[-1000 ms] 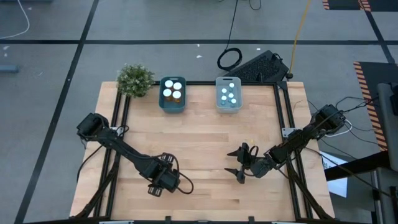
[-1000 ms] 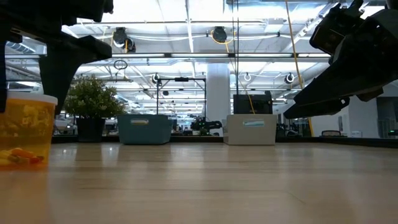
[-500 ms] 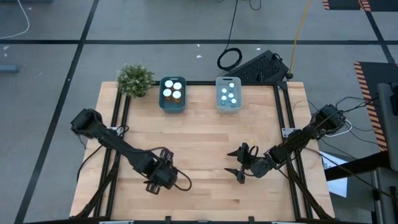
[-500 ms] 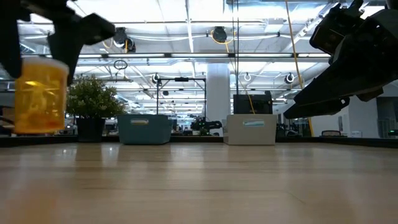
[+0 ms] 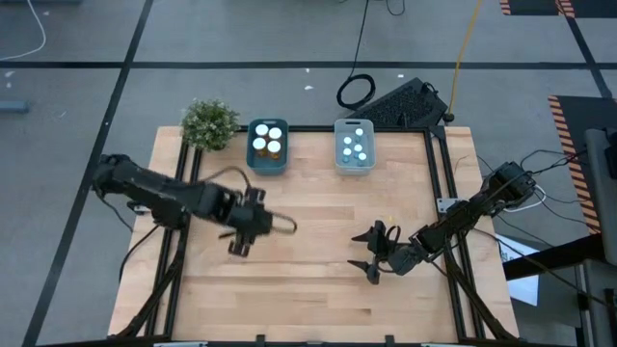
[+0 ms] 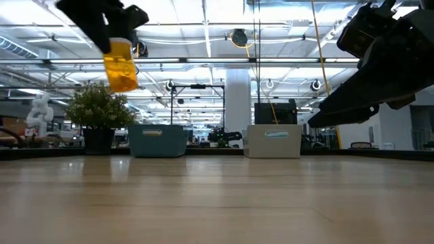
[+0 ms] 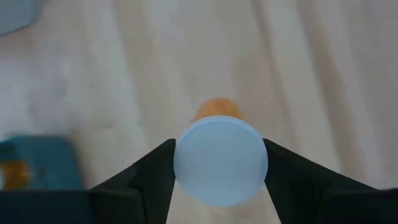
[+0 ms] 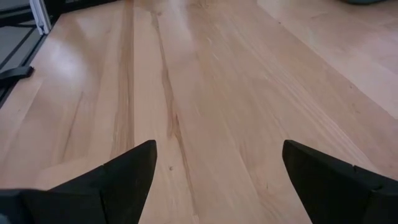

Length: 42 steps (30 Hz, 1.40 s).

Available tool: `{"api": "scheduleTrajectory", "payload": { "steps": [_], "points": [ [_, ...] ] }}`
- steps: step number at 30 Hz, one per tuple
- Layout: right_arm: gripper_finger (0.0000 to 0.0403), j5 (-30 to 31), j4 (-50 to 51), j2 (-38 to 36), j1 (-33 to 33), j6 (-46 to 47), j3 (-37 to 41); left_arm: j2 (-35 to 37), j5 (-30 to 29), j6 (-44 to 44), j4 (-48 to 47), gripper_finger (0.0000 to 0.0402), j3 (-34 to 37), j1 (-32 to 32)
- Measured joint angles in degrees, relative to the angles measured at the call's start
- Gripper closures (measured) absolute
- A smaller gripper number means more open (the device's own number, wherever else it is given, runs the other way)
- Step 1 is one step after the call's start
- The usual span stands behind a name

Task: Pick and place medicine bottles into bin by pill shape (circle, oval)
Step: Put the orange pill bottle into the green bin

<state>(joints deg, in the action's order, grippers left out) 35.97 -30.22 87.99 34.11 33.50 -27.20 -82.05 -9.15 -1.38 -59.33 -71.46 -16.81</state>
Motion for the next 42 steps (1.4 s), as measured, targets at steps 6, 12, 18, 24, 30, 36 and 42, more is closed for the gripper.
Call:
{"api": "scheduleTrajectory", "payload": {
  "steps": [6, 12, 18, 24, 30, 36, 42],
  "points": [
    [0.0062, 0.2, -0.5, 0.0, -0.1, -1.9, 0.0, 2.6, -0.6, -7.5, -1.1, 0.0181, -0.2, 12.4],
    [0.0062, 0.2, -1.1, 0.0, -0.7, -4.1, 0.0, 2.5, -1.0, -14.7, -1.9, 0.0181, -2.5, 25.2],
    [0.0062, 0.2, -1.4, 0.0, -0.8, -5.8, 0.0, 2.5, -1.0, -20.2, -1.5, 0.0181, -4.4, 37.2],
    [0.0062, 1.7, -1.5, 0.0, -0.8, -7.0, 0.0, 1.8, 1.8, -21.4, -0.3, 0.0181, -4.5, 46.8],
    [0.0062, 1.7, -1.4, 0.0, -0.8, -7.4, 0.0, -1.9, 2.6, -20.4, -0.2, 0.0181, -4.5, 50.4],
    [0.0062, 1.7, -1.3, 0.0, -0.8, -7.4, 0.0, -5.9, 2.1, -20.6, 2.2, 0.0181, -4.5, 50.0],
    [0.0062, 1.6, -1.3, 0.0, -0.6, -7.0, 0.0, -8.8, 1.4, -20.0, 2.4, 0.0181, -4.5, 50.3]
  ]
}}
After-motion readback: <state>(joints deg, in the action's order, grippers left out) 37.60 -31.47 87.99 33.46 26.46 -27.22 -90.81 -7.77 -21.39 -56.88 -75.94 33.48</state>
